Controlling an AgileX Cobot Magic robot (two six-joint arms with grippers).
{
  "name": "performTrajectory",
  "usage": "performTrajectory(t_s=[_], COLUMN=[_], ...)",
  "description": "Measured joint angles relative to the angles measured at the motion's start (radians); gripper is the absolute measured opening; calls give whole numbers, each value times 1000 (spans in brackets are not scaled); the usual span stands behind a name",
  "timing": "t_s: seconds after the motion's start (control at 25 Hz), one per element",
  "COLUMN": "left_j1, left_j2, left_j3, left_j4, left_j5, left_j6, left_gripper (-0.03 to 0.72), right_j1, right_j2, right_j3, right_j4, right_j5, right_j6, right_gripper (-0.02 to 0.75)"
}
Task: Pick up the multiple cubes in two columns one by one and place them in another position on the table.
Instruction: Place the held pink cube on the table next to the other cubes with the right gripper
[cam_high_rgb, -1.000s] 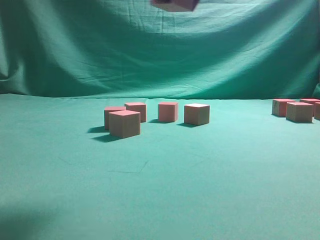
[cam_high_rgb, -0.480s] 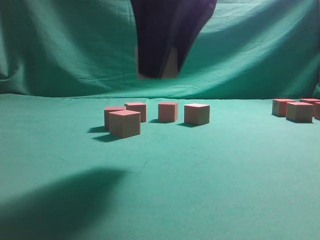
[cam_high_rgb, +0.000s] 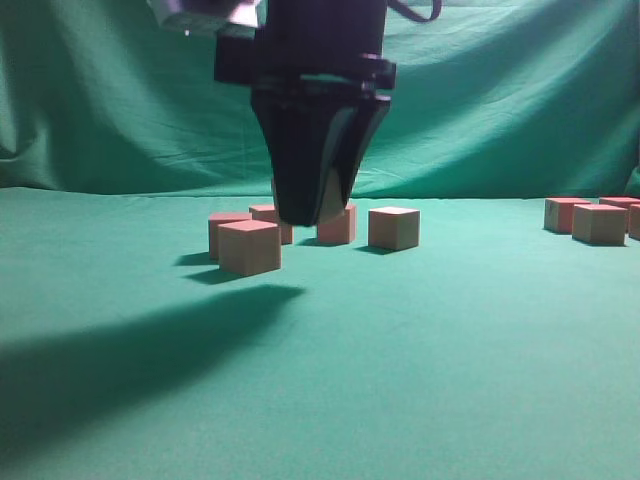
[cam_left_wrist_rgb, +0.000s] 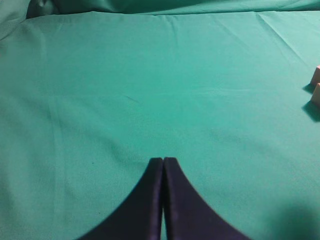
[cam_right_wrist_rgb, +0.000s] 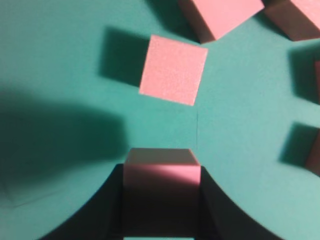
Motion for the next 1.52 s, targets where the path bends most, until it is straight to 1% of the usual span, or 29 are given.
performTrajectory(t_s=[0.56,0.88,1.28,1.4,1.52], left_j1=[0,0,0,0,0], left_j2=[0,0,0,0,0], left_j3=[0,0,0,0,0], left_j4=[0,0,0,0,0], left_j5=[0,0,0,0,0], left_j6=[0,0,0,0,0], left_gripper=[0,0,0,0,0], right_j1=[-6,-7,-7,-7,-7], right_j2=[76,87,87,87,87], right_j3=[-7,-7,-7,-7,-7], right_j4=[-9,-31,-33,-33,-33], right_j5=[-68,-68,-66,-62,-61], right_j6=[-30,-30,-30,-30,-30], right_gripper=[265,265,265,385,538])
